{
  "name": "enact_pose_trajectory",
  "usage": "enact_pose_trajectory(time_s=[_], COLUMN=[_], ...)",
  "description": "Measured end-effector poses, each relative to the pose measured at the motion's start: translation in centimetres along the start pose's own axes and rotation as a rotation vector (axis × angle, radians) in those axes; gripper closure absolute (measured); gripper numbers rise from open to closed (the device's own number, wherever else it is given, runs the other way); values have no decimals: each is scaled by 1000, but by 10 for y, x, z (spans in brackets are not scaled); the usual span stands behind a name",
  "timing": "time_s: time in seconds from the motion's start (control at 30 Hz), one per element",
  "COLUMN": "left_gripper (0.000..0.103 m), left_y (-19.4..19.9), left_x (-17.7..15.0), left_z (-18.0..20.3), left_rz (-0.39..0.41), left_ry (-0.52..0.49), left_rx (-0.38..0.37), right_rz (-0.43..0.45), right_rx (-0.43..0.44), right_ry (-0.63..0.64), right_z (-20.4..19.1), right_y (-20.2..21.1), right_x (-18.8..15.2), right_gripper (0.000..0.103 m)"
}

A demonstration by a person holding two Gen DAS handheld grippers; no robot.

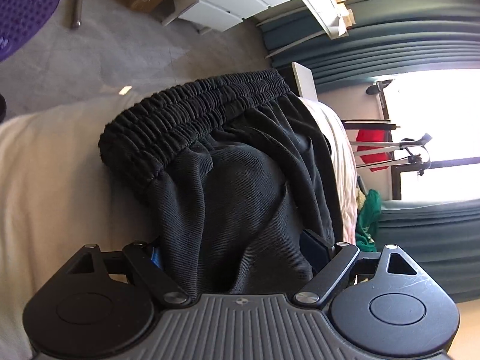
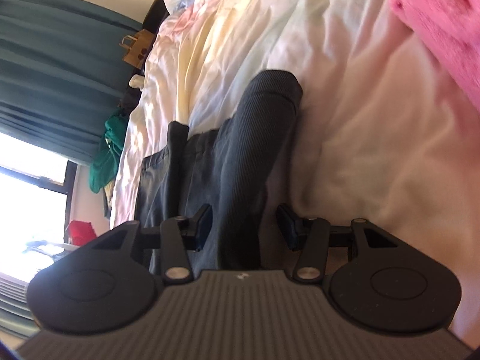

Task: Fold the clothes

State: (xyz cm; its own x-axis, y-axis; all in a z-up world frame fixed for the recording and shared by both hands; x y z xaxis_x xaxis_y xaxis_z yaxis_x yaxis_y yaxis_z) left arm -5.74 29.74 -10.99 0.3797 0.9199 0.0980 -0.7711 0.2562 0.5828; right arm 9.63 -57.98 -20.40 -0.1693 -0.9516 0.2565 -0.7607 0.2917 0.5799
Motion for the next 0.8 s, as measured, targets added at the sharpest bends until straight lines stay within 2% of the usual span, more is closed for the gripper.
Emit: enact_pose_trajectory(time_s=[0.1, 0.17, 0.2, 0.33, 0.5, 0.63, 0.73, 0.8], left_gripper=[16, 16, 15, 19, 27, 33, 33, 33], left_y=[2, 3, 2, -5, -13, -14, -13, -17], left_x=[-2, -3, -2, 2, -1, 0, -2, -1], left_z=[-3, -6, -7, -6, 6, 8, 12, 12], left_rz=[1, -4, -13, -73, -80, -28, -16, -27], left_ry=[38, 61, 68, 55, 7, 37, 0, -1], left_rx=[-35, -43, -39, 32, 99, 35, -42, -14], right_rz=[4, -9, -16, 18, 24, 5, 16, 22], right_rx=[18, 30, 54, 121, 114, 117, 122, 119], right_ry=[-12, 13, 28, 92, 113, 83, 88, 92], right_z=[2, 1, 0, -12, -15, -9, -10, -11], right_y=[-1, -2, -1, 7, 8, 9, 13, 15], right_x=[1, 2, 3, 8, 9, 9, 9, 8], right_gripper=[62, 88, 94, 96, 97, 97, 97, 97])
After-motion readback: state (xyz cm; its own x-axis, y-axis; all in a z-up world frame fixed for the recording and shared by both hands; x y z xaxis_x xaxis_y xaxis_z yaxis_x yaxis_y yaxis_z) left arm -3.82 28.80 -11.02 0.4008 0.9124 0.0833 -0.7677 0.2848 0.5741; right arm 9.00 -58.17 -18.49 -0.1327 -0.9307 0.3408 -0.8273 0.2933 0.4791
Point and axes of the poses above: each gripper's, at about its wrist camera, not at the fingertips, and y roughly against the way its jaws point, z to its right, x to its top, the point moved 2 cm from there along -y, roughly the way its jaws point, and after that the axes turned 2 degrees about z, right-handed, at the moved point
